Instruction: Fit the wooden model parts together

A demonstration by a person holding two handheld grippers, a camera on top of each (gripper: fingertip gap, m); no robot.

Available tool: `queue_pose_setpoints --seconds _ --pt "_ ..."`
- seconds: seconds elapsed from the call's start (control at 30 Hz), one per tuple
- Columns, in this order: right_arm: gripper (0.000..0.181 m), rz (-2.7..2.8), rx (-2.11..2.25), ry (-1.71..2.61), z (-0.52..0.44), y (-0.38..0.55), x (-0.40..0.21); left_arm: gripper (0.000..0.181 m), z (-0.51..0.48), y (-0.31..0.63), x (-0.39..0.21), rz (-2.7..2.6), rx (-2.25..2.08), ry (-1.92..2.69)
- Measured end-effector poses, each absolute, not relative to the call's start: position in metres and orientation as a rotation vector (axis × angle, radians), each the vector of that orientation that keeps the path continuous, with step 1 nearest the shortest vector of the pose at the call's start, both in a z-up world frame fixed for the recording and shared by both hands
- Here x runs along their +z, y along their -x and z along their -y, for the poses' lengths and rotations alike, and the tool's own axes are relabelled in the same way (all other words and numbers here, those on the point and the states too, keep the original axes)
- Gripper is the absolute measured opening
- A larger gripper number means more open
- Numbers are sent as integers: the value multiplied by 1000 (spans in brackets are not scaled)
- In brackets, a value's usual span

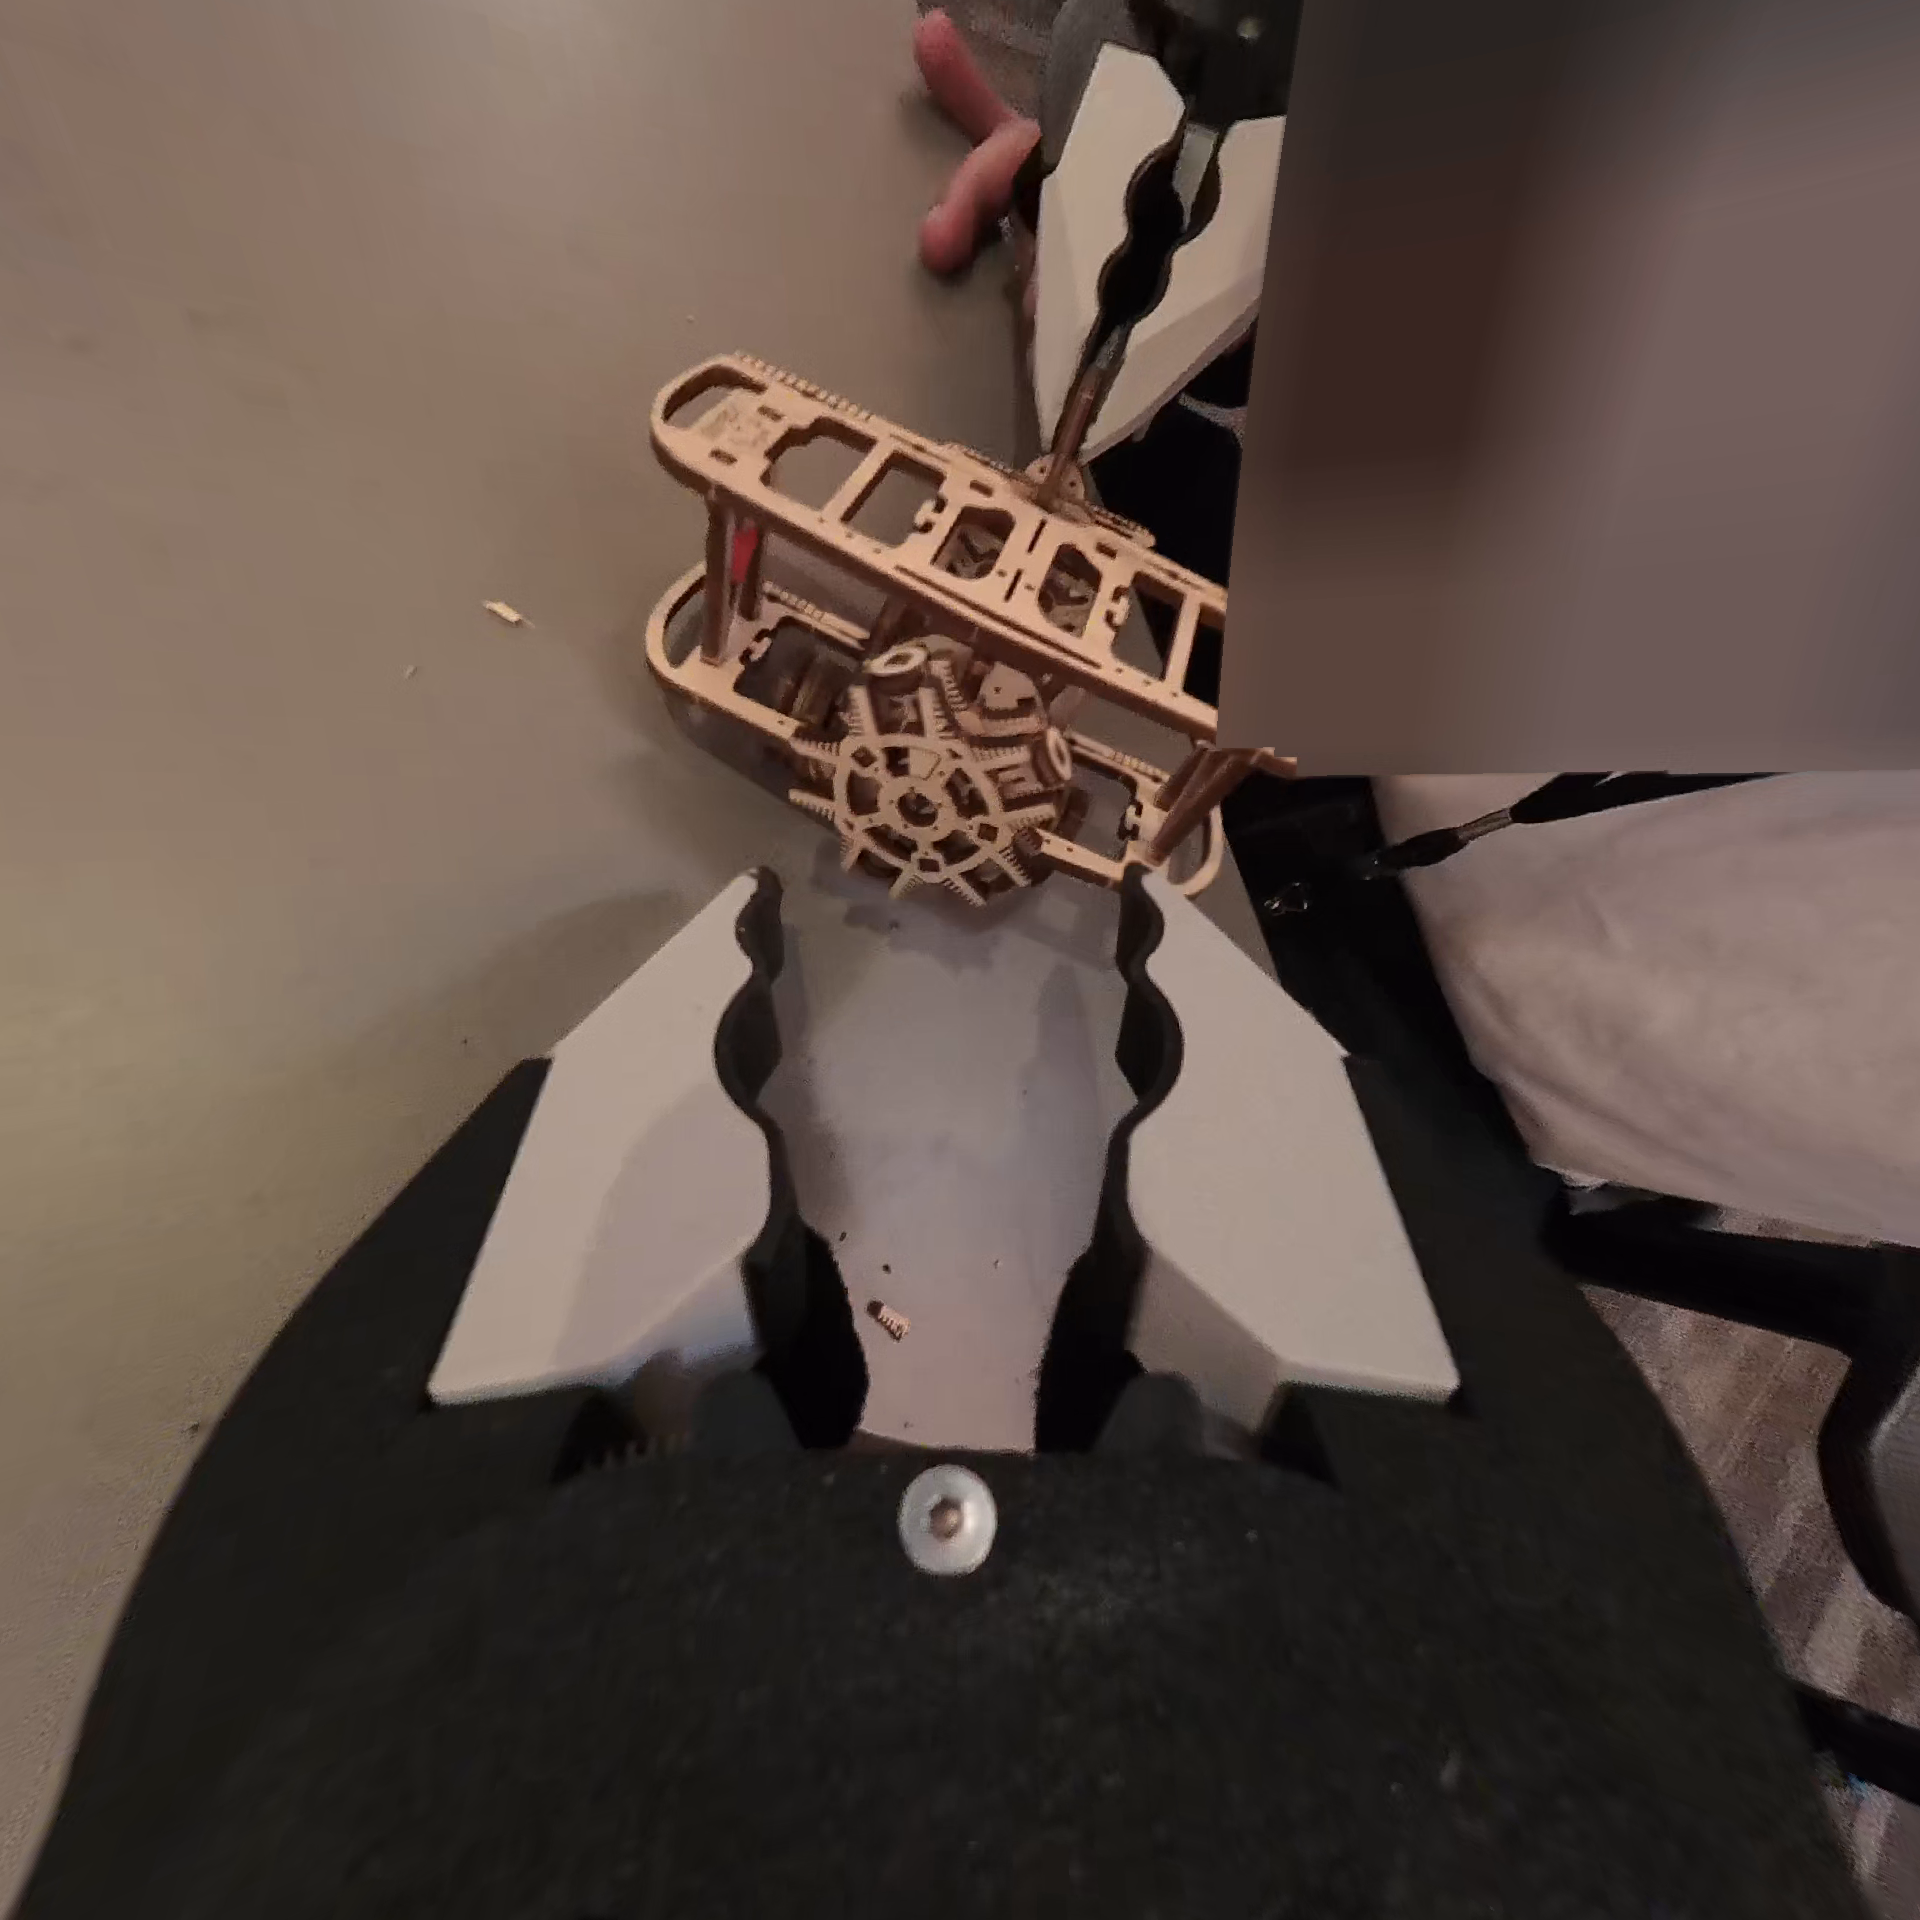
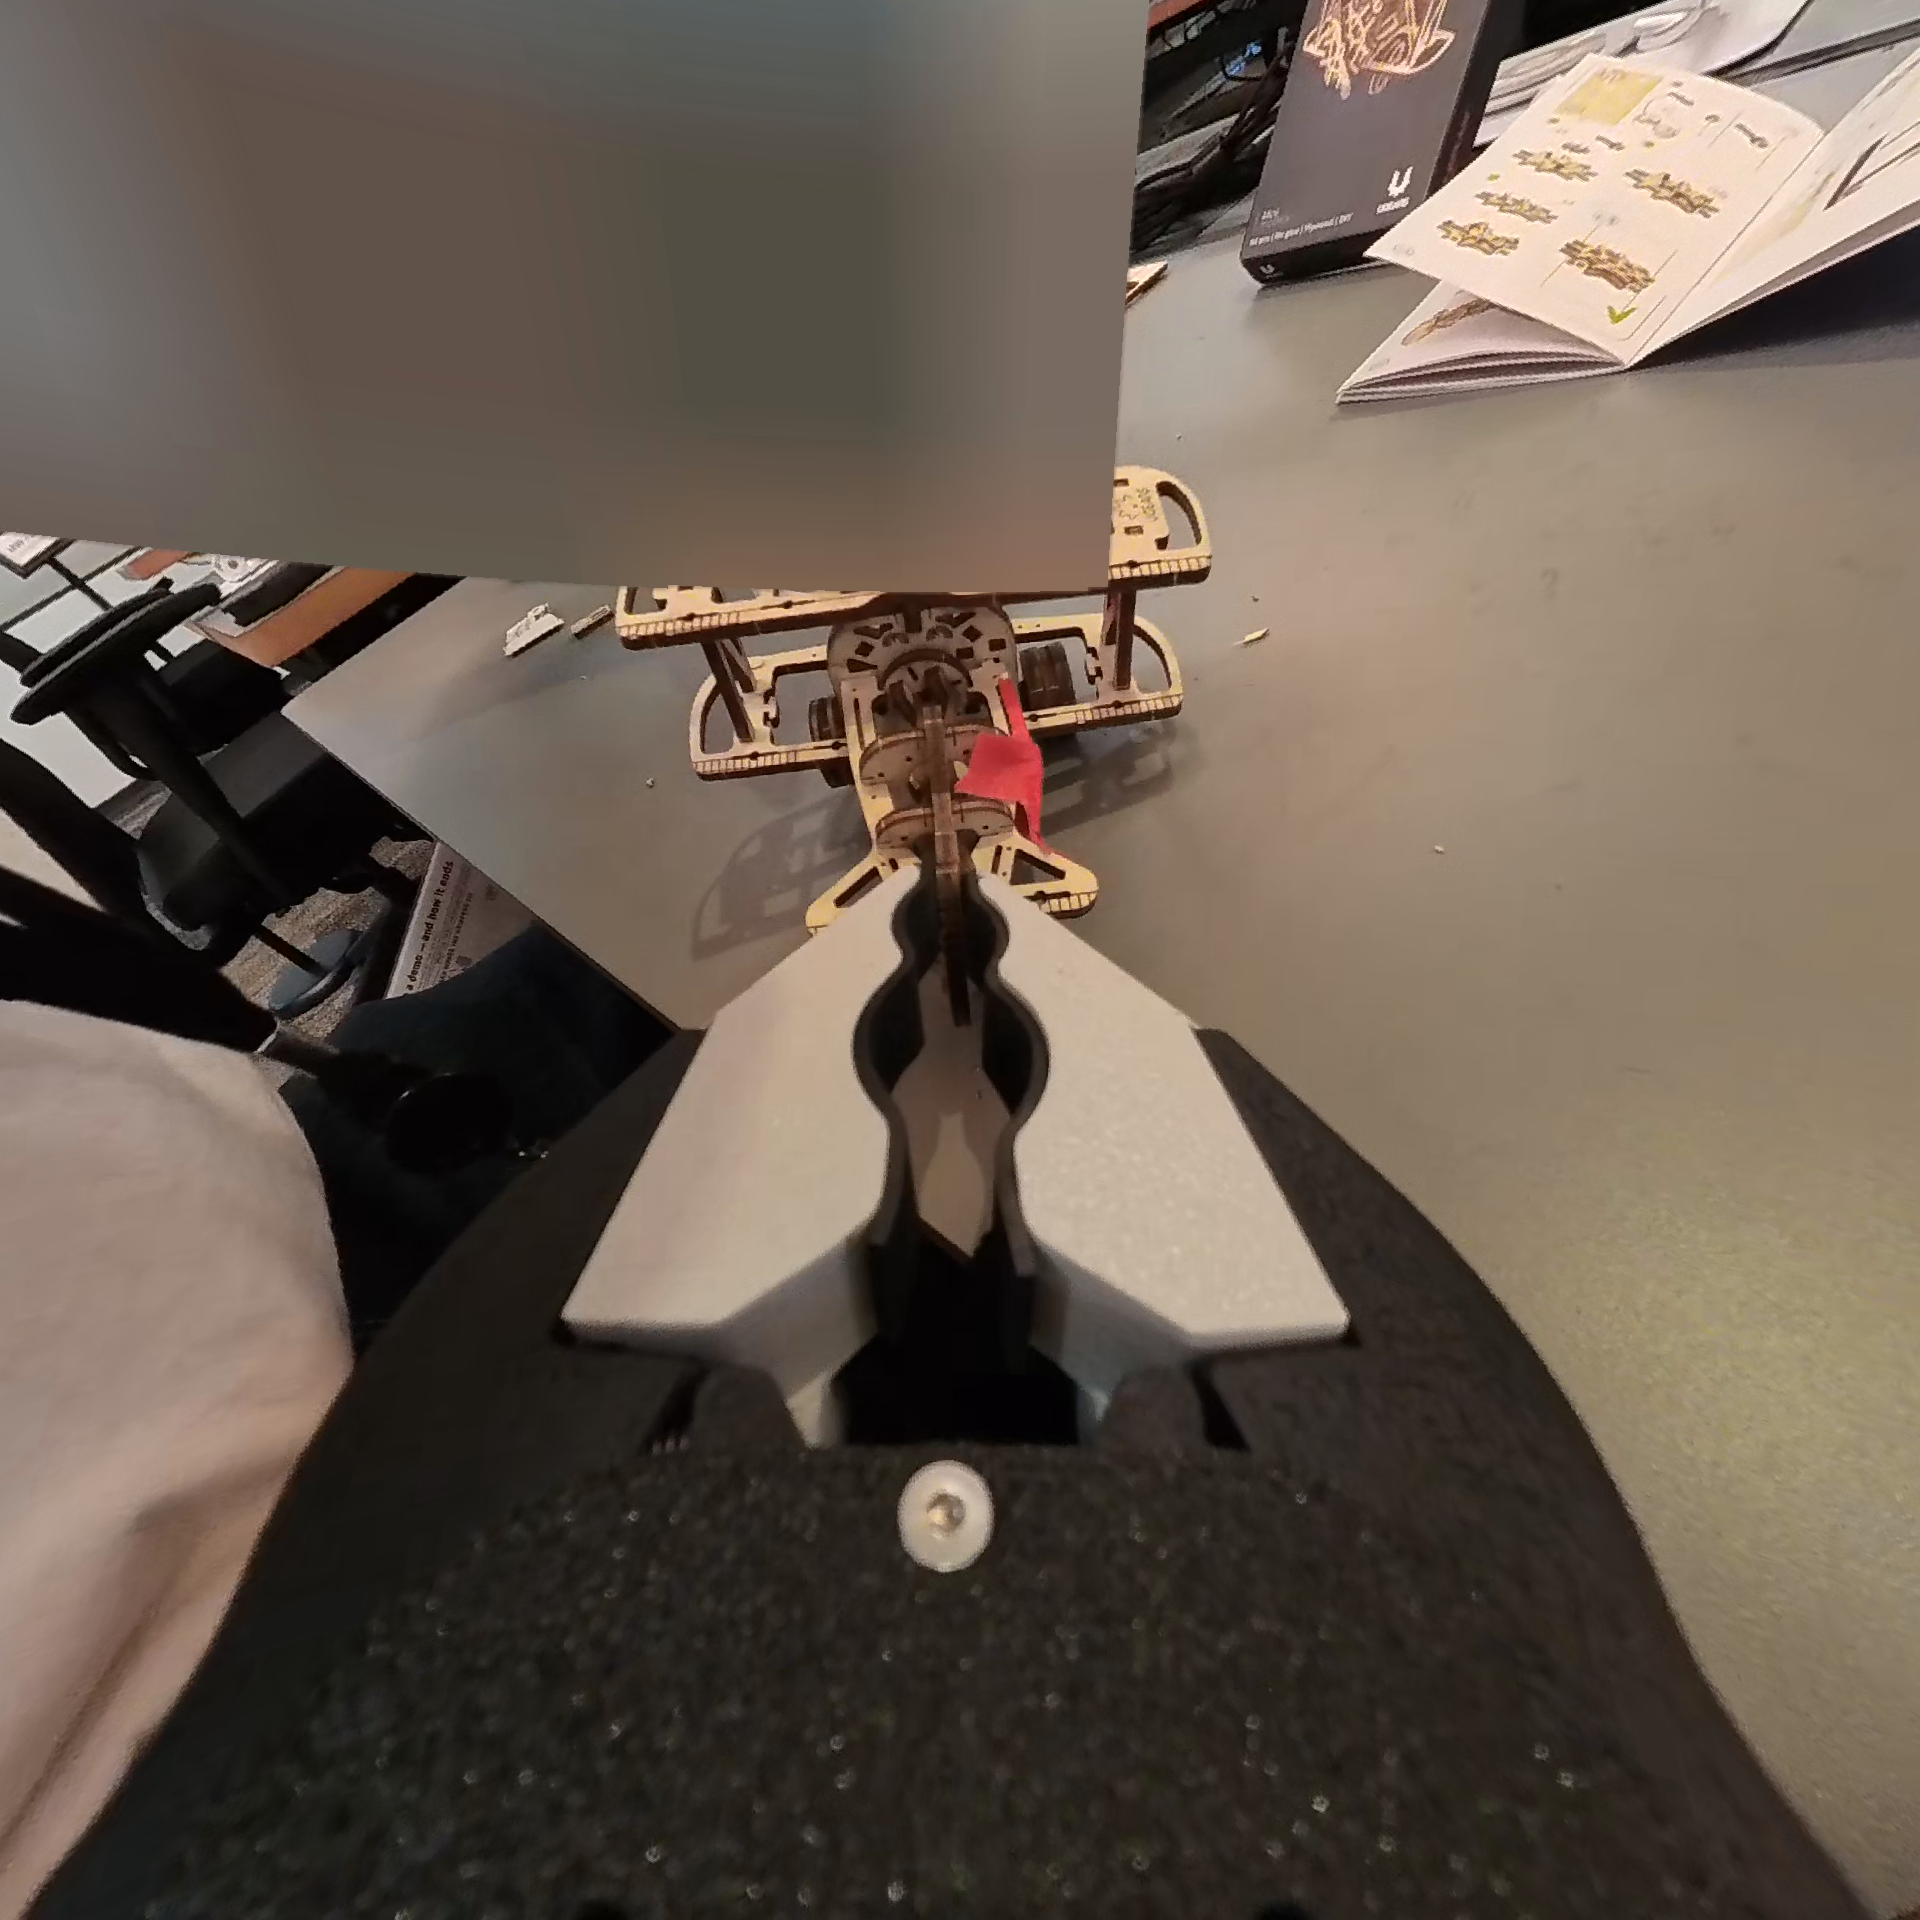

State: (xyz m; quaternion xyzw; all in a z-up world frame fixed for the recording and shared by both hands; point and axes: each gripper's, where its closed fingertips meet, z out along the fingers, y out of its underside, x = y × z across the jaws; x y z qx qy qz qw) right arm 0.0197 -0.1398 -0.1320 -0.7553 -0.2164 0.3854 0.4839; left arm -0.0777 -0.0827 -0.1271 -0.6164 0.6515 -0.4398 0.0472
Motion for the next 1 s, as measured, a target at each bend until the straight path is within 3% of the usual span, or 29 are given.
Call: queue_pose_setpoints --seconds 0.13,0.33,0.6,0.83,1.0 --pt "2 525 944 1841 140 -20 -132 59 85 70 -119 -1862 -1535 1917" --pt "2 524 947 1843 140 -20 -132 36 90 69 -126 -1874 -1563 1912" --pt "2 524 949 1844 140 -20 -132 37 91 71 -126 -1901 -1536 1874" --pt "2 525 947 1843 140 -20 -132 50 90 73 -117 -1866 -1570 1886" --pt "2 525 947 1843 140 -20 -132 45 88 70 -117 -1821 -1599 1911"
